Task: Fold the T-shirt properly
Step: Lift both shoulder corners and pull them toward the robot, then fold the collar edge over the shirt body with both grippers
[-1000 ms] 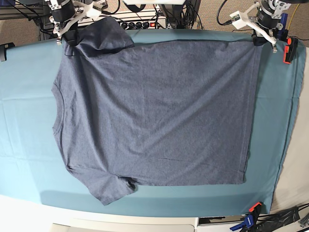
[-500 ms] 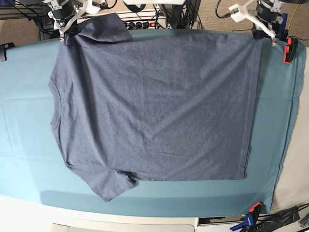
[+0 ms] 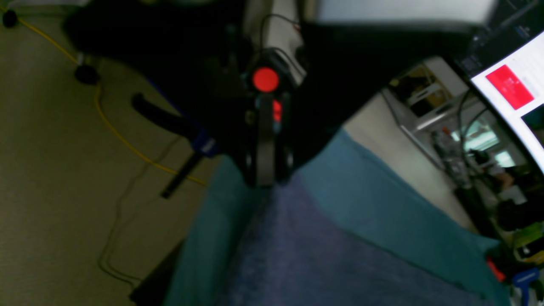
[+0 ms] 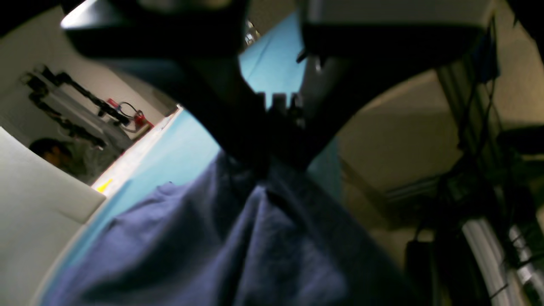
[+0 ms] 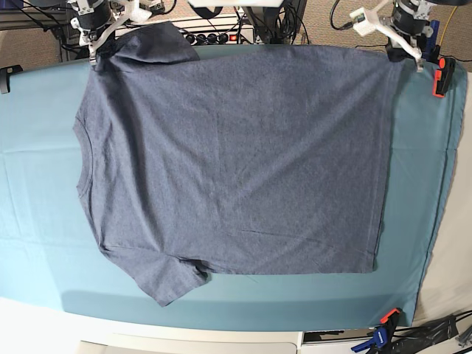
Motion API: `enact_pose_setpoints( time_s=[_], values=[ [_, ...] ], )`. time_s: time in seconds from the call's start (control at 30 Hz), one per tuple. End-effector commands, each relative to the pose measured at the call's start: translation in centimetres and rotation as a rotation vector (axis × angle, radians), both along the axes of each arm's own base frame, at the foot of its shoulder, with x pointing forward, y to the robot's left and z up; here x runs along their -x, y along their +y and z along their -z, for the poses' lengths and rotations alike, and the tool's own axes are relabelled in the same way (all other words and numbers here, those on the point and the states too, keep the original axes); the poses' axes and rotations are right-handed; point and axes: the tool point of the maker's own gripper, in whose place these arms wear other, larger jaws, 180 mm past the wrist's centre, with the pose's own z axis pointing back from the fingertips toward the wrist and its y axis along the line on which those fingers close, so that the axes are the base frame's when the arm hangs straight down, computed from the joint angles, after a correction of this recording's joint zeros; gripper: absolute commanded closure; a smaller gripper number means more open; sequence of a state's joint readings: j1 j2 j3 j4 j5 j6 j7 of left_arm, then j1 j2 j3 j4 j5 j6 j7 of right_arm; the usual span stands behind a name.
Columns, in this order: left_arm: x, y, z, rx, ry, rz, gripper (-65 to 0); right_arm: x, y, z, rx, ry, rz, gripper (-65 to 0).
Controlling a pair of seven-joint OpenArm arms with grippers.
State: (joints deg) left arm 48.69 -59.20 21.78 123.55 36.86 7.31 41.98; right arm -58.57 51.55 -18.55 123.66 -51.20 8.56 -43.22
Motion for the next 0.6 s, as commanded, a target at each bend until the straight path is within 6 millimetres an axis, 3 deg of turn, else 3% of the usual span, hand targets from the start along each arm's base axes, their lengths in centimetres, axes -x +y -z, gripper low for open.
enact_pose_setpoints(
  time_s=[0.0,0.23,0.57],
  values=[
    [-1.3,0.1,-1.1,0.000,-0.060,0.005,0.0,-0.9,0.2,-0.9,0.000,-0.049,-0.017,0.0],
    [-5.3,0.8,-3.2,0.016,-0.186,-0.005,0.0,-5.2,0.8,-2.4,-0.052,-0.178,0.009,0.0],
    [-9.3,1.5,-5.5,0.111,-0.268,-0.052,0.0,-13.3,3.6,-4.4,-0.275,-0.319,0.062,0.0]
  ],
)
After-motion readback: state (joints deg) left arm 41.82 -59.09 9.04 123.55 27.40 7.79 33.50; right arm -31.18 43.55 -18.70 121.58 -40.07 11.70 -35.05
